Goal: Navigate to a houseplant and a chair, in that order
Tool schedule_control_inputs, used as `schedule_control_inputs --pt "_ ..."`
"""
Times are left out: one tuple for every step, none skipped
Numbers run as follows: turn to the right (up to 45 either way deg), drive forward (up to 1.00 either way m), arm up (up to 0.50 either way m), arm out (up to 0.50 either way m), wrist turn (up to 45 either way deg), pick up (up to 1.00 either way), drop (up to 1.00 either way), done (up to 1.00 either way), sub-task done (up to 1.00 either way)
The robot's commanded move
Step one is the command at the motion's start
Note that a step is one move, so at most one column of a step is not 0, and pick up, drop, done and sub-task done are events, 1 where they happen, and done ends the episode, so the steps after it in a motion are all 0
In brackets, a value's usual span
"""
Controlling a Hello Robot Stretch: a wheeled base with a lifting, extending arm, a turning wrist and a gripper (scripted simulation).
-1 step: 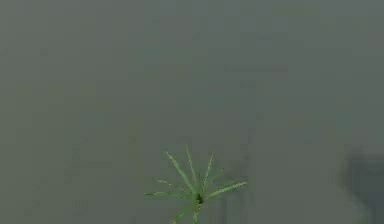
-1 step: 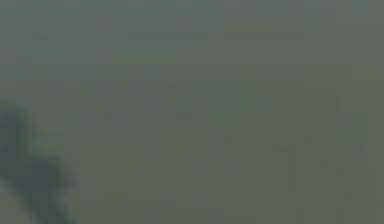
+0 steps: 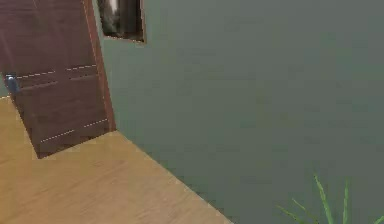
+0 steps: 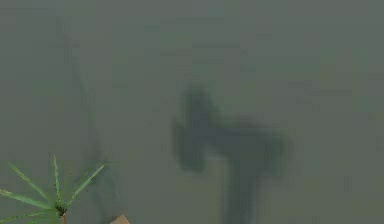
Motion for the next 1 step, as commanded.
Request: schedule_control_inputs --pt "-42.0 0.00 0.00 0.00 0.0 0.00 0.00 0.00 0.00"
